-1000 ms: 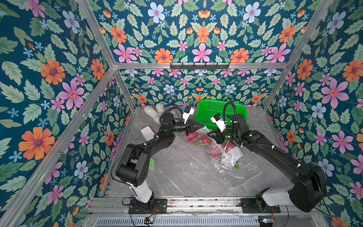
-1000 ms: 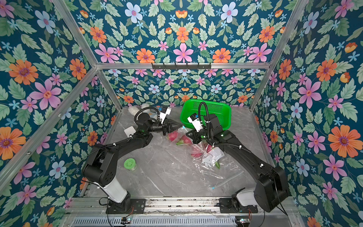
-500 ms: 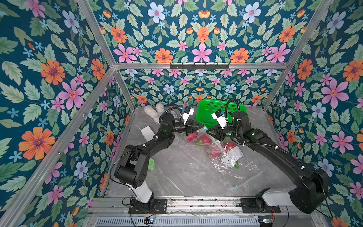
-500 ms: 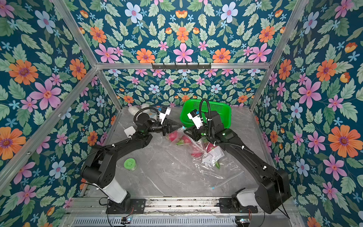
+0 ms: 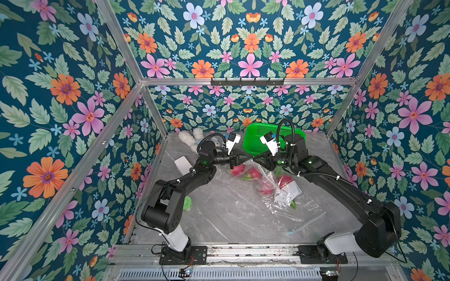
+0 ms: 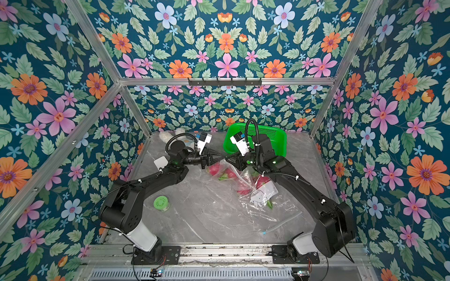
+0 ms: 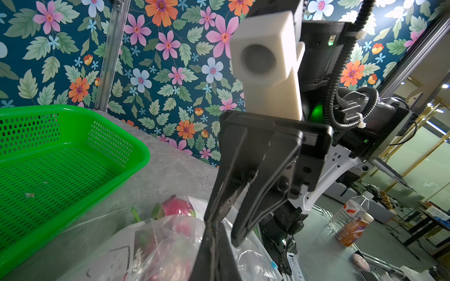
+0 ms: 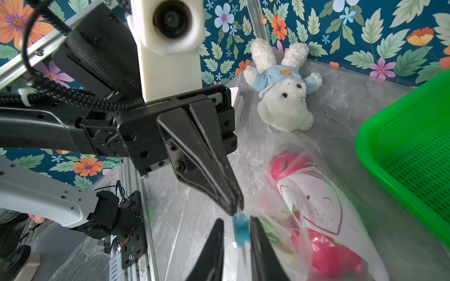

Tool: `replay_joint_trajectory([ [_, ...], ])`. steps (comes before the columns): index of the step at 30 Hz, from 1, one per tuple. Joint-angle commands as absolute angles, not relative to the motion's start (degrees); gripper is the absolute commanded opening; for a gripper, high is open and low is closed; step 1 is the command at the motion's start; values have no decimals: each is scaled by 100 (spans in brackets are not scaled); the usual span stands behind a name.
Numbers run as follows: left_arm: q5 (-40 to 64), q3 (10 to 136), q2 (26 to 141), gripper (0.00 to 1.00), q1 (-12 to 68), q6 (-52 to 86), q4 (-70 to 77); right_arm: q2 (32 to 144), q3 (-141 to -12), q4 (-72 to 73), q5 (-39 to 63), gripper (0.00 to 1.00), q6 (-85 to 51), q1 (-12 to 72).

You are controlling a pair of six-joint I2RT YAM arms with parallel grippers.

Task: Open the zip-top bag and take out the dragon fruit
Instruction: Unzip the zipper on the zipper food storage bag.

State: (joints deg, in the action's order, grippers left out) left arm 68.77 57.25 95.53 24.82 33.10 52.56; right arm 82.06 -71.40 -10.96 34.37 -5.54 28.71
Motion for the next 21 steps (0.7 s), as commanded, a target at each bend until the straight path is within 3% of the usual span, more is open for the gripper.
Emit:
replay_joint_trajectory([
  [1, 6901, 5735, 9501, 0, 2487, 3276, 5396, 8261, -7189, -973, 3563, 14, -554, 2874],
  [8, 6875, 5722, 9431, 0, 2487, 3260, 5388, 8310, -7115, -918, 3577, 13, -623, 2874],
  [16, 6847, 5686, 9390, 0, 2487, 3251, 5388, 8323, -7073, -855, 3568, 21, -681, 2874],
  [21, 6829, 5661, 9361, 0, 2487, 3238, 5388, 8285, -7049, -826, 3538, 7, -694, 2870],
])
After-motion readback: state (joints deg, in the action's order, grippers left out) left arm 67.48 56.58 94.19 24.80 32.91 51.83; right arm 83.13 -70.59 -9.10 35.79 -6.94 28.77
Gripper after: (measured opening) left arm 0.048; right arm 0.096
